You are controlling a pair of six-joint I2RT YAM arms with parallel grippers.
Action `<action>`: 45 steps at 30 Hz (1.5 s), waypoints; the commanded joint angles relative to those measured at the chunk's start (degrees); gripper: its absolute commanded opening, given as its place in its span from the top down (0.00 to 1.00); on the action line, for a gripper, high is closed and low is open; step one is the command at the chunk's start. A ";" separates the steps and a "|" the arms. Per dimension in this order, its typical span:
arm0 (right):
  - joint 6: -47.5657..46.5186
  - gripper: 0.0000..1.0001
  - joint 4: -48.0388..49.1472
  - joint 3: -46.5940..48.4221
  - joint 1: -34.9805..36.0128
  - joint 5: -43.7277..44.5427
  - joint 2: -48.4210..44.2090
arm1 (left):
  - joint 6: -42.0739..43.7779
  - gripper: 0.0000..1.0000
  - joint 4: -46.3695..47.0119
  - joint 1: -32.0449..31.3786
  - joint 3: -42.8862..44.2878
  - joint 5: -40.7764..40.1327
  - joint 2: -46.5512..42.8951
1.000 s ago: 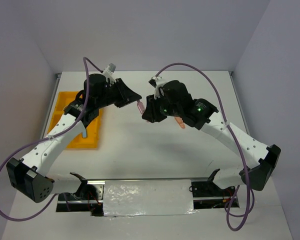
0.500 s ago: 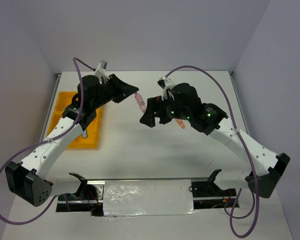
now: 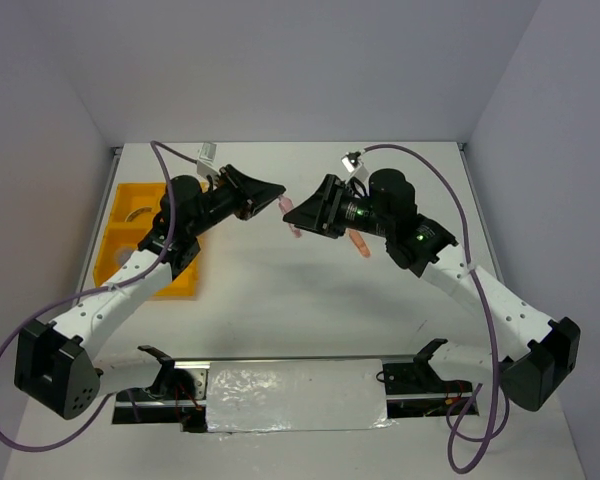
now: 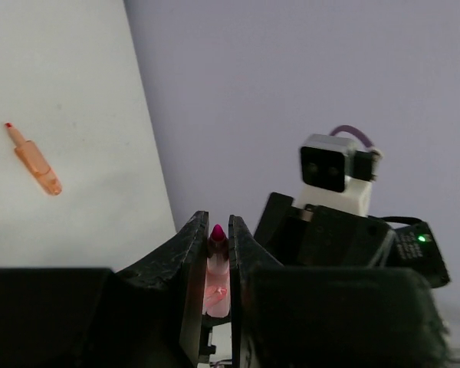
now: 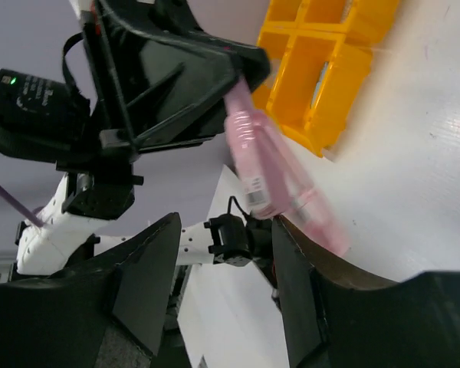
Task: Sort the stationery into containers
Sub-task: Open the pen cap from the pen, then close the pen cap on the pen.
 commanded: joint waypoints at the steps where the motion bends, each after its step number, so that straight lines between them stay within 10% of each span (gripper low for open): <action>1: 5.02 0.42 4.88 -0.51 -0.04 -0.50 0.43 | -2.39 1.00 8.71 -0.32 0.19 1.82 -1.96; 10: 5.19 0.42 2.05 -0.06 -0.12 3.56 0.08 | -2.65 1.00 9.42 -0.50 -0.17 2.44 -1.25; 16: 7.39 0.67 9.00 -1.47 -0.21 1.45 1.39 | -3.18 1.00 11.09 -0.76 -0.17 3.05 -0.29; 26: 6.60 0.45 20.60 -1.91 -0.21 0.21 2.28 | -3.01 1.00 11.27 -1.29 -1.22 3.05 -0.72; 29: 5.99 0.54 20.26 -1.56 -0.21 1.09 2.45 | -2.65 1.00 10.04 -1.29 -1.22 2.61 -1.43; 31: 5.81 0.82 20.26 -1.47 -0.30 1.27 2.28 | -2.39 1.00 8.55 -1.29 -0.96 2.09 -1.69; 37: 4.84 1.00 19.56 -1.91 -0.21 2.15 0.43 | -1.78 1.00 5.47 -1.29 -0.96 0.51 -2.22; 39: 3.88 1.00 19.03 -1.39 -0.30 1.54 0.43 | -1.51 0.86 3.71 -1.29 -0.08 -0.02 -1.96; 42: 1.77 1.00 12.65 0.19 -0.30 1.88 0.78 | 0.76 0.12 -2.25 -1.29 2.02 -2.56 -1.78; 45: 0.71 1.00 0.24 3.53 -0.83 8.55 0.26 | 2.09 0.01 -8.67 -1.29 4.84 -5.12 -1.60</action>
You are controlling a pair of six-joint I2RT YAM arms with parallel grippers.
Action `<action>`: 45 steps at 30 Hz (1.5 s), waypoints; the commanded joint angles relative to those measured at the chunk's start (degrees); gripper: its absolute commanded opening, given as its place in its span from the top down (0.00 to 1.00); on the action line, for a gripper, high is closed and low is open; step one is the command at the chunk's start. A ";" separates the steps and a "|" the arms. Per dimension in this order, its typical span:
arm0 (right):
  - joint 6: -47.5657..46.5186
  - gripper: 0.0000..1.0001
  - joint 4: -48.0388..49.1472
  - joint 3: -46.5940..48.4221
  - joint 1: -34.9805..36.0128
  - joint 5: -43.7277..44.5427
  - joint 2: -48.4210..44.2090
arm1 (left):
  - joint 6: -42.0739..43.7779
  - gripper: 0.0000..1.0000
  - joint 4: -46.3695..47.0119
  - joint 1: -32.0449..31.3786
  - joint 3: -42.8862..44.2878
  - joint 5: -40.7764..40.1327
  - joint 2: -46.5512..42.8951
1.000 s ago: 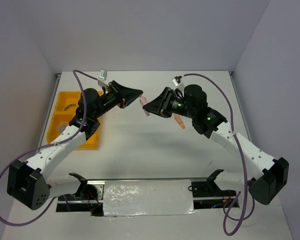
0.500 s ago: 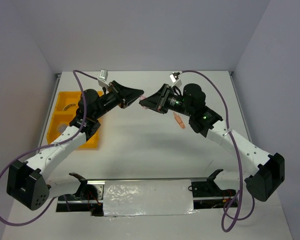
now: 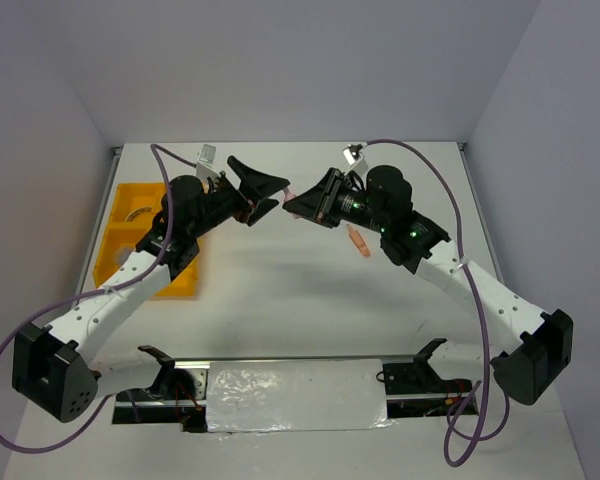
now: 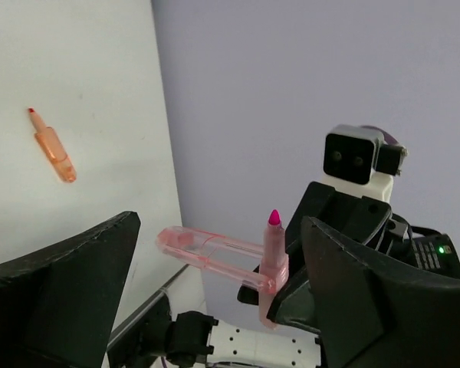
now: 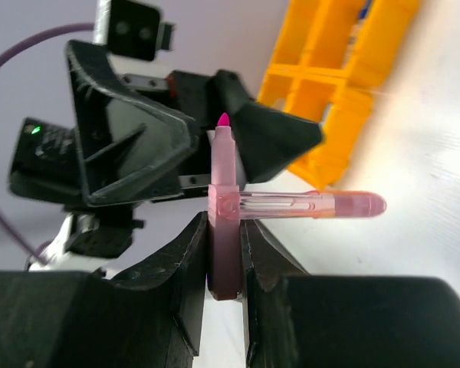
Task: Sort the stationery into containers
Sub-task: Close the pen cap on the pen.
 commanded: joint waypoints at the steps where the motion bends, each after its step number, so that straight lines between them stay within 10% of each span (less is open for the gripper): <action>1: -2.39 1.00 -9.72 4.52 -0.94 6.20 -2.35 | 2.88 0.01 -6.63 -0.30 5.21 -3.61 -0.31; 23: -5.12 1.00 -15.45 8.13 -1.38 4.63 3.27 | -30.15 0.01 -0.14 -6.63 -4.09 -3.09 1.97; 45: -2.04 1.00 -9.29 6.46 0.47 1.99 4.51 | -32.10 0.04 4.70 -7.42 -1.46 -8.18 7.25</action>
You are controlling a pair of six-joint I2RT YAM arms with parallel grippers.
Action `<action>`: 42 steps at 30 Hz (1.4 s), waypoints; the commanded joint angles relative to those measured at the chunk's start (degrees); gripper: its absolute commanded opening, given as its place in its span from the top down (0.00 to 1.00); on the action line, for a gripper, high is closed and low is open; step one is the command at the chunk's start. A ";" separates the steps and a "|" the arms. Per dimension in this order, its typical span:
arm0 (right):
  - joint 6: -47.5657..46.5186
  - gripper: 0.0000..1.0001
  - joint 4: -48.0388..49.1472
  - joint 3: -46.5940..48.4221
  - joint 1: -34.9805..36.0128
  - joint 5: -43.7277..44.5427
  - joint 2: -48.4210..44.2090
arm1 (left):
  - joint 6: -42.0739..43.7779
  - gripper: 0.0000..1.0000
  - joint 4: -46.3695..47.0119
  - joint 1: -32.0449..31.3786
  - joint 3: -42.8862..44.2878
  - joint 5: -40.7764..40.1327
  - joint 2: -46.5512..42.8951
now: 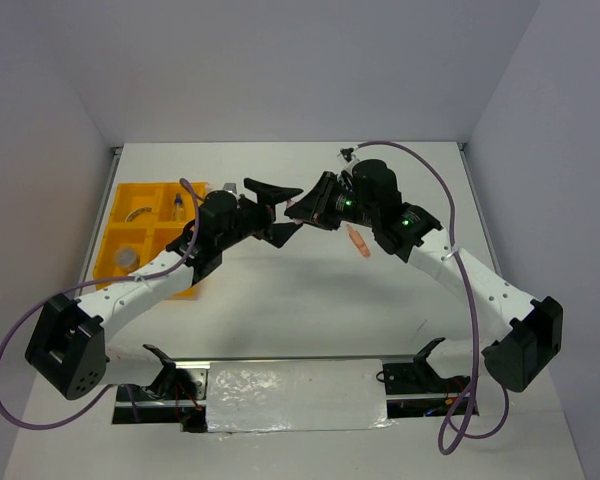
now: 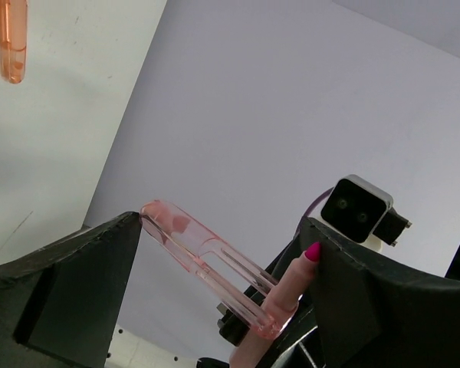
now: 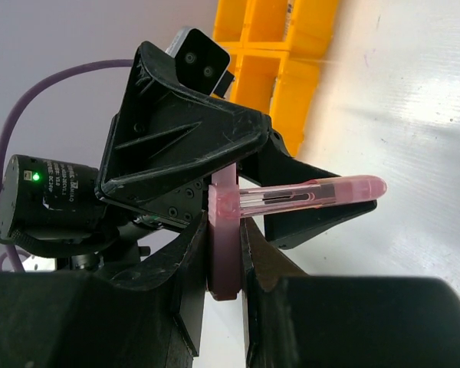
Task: Sort the stationery into containers
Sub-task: Close the pen cap on the pen.
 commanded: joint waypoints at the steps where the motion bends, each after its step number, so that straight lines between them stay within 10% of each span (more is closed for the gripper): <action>1: 0.21 1.00 3.67 1.38 0.42 -0.70 -0.02 | 0.22 0.06 3.02 -0.34 2.54 -1.21 0.27; 15: -0.84 1.00 1.47 -0.20 0.51 0.79 -1.51 | 7.69 0.27 -0.67 0.62 4.03 -4.64 -1.39; 42: 0.12 1.00 1.21 -0.99 0.51 -0.44 -2.30 | 16.14 0.30 -2.61 1.41 8.34 -7.90 -2.71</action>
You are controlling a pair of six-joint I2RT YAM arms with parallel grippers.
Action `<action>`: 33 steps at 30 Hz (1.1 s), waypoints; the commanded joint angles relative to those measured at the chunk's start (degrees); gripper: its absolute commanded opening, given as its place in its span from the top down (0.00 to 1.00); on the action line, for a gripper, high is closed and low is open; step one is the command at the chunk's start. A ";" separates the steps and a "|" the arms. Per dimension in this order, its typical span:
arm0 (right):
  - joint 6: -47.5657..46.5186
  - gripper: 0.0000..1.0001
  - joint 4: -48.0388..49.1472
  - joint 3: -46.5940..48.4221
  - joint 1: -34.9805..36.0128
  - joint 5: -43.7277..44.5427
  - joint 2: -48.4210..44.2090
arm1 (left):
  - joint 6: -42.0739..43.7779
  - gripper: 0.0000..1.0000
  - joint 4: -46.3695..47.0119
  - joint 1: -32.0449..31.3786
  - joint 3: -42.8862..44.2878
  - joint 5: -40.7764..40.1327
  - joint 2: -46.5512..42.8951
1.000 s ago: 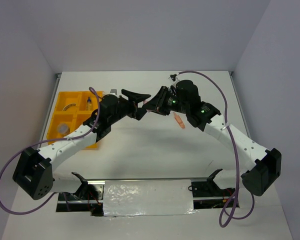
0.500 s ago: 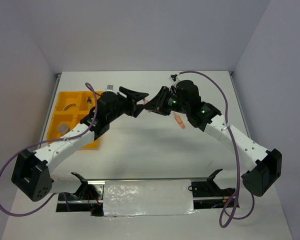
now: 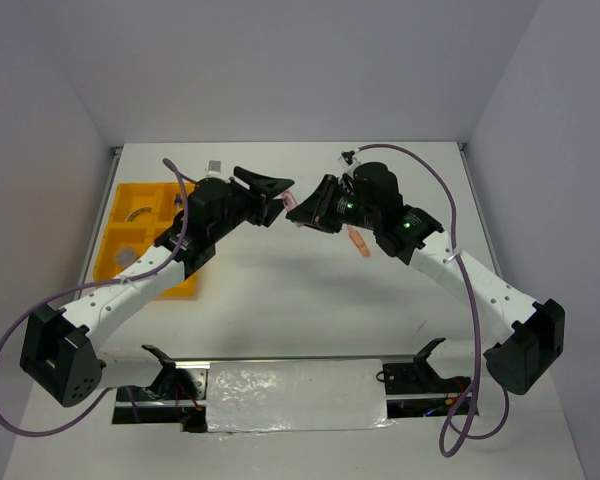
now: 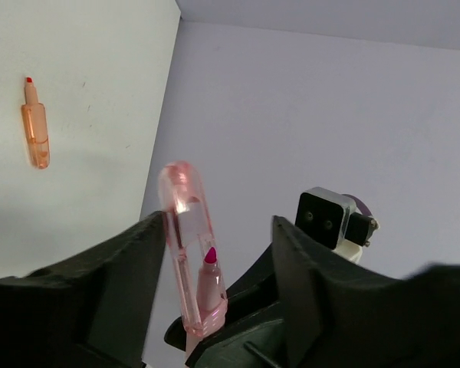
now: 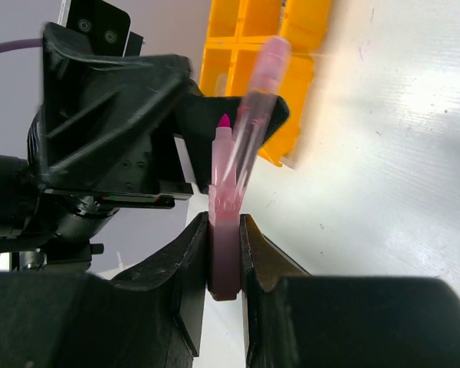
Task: Sort the stationery into containers
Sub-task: Close the pen cap on the pen.
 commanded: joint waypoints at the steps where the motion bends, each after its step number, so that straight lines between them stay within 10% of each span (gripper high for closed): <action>1: -0.03 1.00 1.47 0.50 0.32 -0.26 -1.47 | 1.95 0.35 4.47 0.32 2.02 -0.29 -0.70; 33: -2.40 1.00 3.49 4.10 -0.12 -0.87 2.13 | 4.15 0.88 9.13 1.03 3.78 4.46 2.28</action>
